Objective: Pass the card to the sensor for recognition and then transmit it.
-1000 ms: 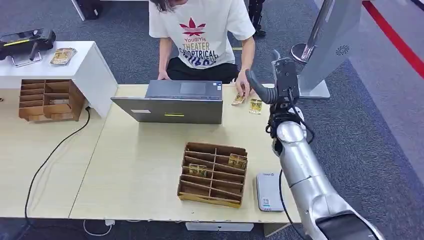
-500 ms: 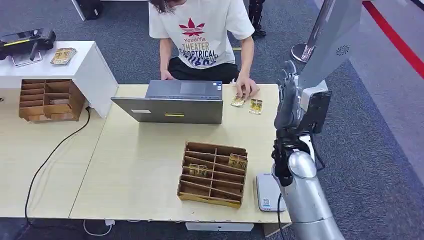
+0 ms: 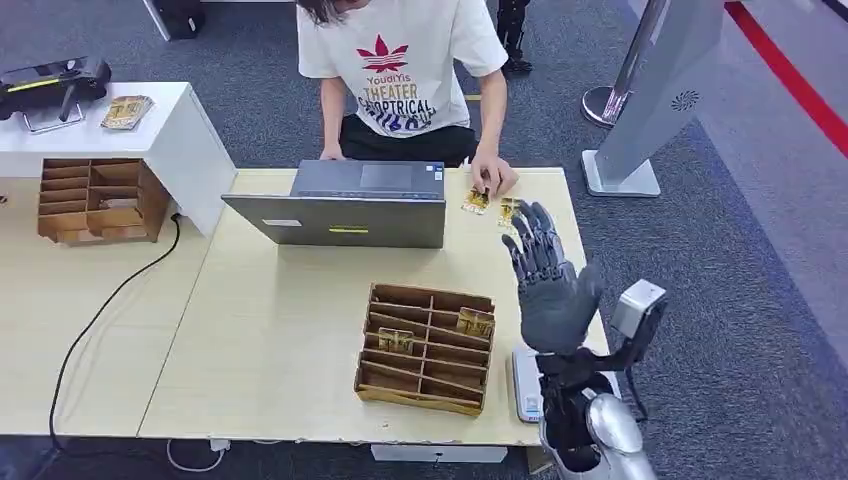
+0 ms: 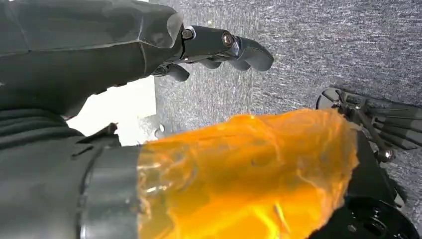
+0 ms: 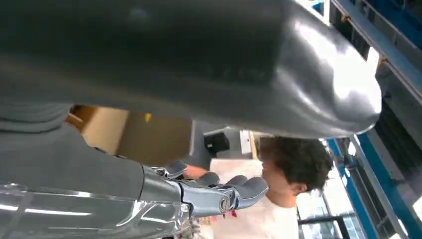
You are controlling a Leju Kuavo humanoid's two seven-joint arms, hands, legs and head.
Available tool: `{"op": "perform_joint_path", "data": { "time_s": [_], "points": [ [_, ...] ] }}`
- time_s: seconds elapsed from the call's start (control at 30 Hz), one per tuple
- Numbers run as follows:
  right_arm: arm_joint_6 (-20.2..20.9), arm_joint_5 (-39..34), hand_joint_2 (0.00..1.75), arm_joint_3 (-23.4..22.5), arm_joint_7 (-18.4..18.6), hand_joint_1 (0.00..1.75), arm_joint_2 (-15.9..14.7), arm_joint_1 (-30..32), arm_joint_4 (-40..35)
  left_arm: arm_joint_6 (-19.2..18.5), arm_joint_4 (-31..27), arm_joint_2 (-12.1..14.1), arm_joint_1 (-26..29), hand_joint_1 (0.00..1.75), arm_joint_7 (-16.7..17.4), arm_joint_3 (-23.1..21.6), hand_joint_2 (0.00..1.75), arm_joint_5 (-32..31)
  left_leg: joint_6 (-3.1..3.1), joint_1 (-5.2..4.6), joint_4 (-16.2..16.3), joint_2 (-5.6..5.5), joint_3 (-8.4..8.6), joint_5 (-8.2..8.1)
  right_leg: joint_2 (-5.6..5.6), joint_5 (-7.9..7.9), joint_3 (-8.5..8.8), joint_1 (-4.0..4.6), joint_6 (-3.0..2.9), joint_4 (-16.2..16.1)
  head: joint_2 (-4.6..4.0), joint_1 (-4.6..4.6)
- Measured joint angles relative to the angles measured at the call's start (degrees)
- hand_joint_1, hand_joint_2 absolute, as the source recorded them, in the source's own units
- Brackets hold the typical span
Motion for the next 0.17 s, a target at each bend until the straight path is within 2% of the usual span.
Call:
{"op": "perform_joint_path", "data": {
  "time_s": [0.17],
  "points": [
    [4.8,-1.9,0.0,1.5,-1.9,0.0,-1.0,4.8,-2.1,0.0,0.0,0.0,0.0,0.0,0.0,0.5,0.0,0.7,0.0,0.0,0.0,0.0,0.0,0.0,0.0,-0.02,0.0,0.0,0.03,0.0,0.0,0.02]
  ]
}}
